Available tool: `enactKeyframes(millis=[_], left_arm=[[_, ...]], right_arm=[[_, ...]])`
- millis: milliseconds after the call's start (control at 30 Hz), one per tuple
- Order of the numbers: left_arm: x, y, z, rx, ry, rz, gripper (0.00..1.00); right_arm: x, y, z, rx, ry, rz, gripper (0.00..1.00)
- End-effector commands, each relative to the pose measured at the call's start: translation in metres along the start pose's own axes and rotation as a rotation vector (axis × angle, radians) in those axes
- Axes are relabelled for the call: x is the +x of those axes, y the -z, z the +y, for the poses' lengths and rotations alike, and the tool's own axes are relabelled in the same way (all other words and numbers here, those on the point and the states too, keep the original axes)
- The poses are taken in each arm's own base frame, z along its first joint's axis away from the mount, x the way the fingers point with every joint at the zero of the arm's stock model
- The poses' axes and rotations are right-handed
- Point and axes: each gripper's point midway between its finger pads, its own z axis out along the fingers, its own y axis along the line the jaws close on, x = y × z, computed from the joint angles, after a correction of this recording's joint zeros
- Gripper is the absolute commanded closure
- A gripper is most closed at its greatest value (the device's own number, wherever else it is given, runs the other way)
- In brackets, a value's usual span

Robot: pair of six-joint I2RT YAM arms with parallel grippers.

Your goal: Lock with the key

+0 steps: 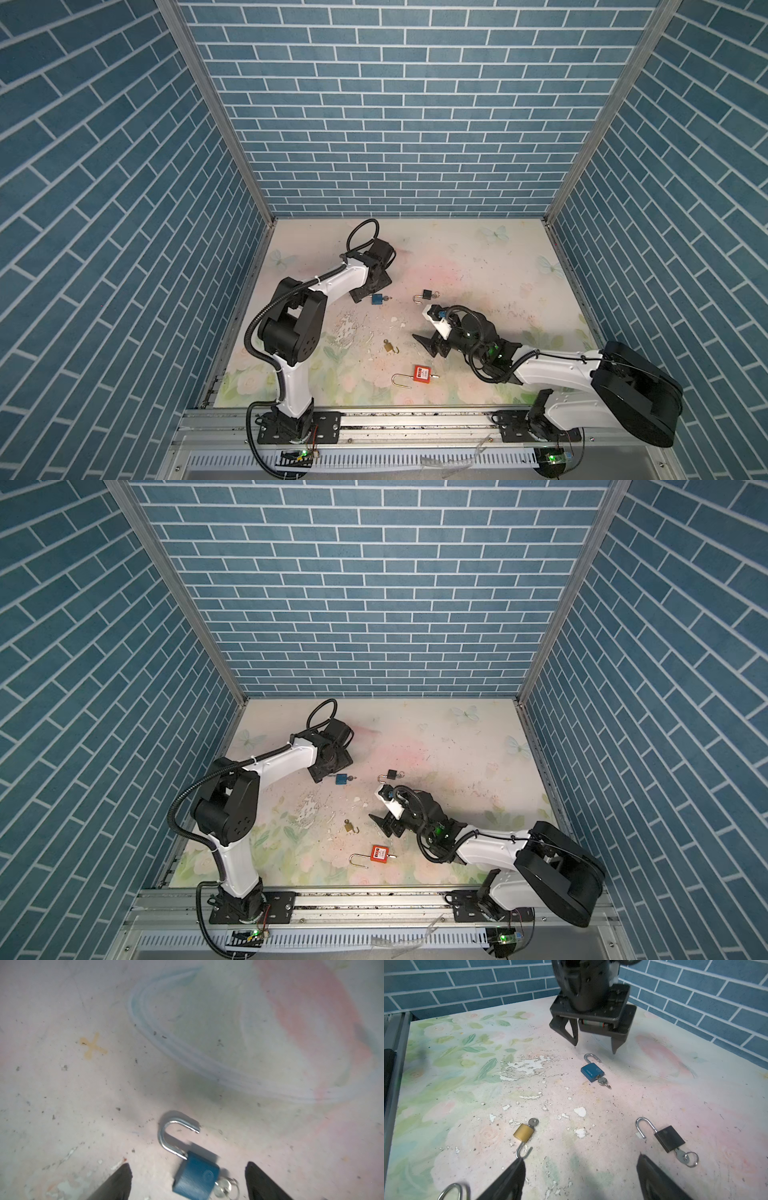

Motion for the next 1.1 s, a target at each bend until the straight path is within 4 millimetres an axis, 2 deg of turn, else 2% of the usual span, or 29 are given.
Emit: enactKeyframes(millis=[0,267,400,433,533,867,1067], left_arm=[[0.011,0.011,0.012,-0.109,0.048,0.013,0.13],[0.037,0.009,0.023,-0.282,0.278,0.126,0.13],[0.048,0.003,0.023,-0.283,0.401,0.150,0.13],[0.046,0.001,0.016,-0.246,0.420,0.136,0.13],[0.042,-0.003,0.015,-0.235,0.469,0.101,0.13],[0.051,-0.023,0.028,-0.317,0.553,0.111,0.14],[0.040,-0.026,0.030,-0.352,0.557,0.070,0.14]], right_arm=[[-0.010,-0.003,0.003,-0.011,0.039,-0.040,0.16],[-0.007,0.007,0.004,-0.006,0.050,-0.061,0.16],[-0.007,0.009,0.005,-0.006,0.058,-0.069,0.16],[-0.007,0.010,0.006,-0.009,0.058,-0.069,0.16],[-0.007,0.010,0.008,-0.020,0.065,-0.072,0.16],[-0.008,0.012,0.014,-0.055,0.057,-0.080,0.16],[-0.011,0.017,0.018,-0.078,0.063,-0.099,0.16]])
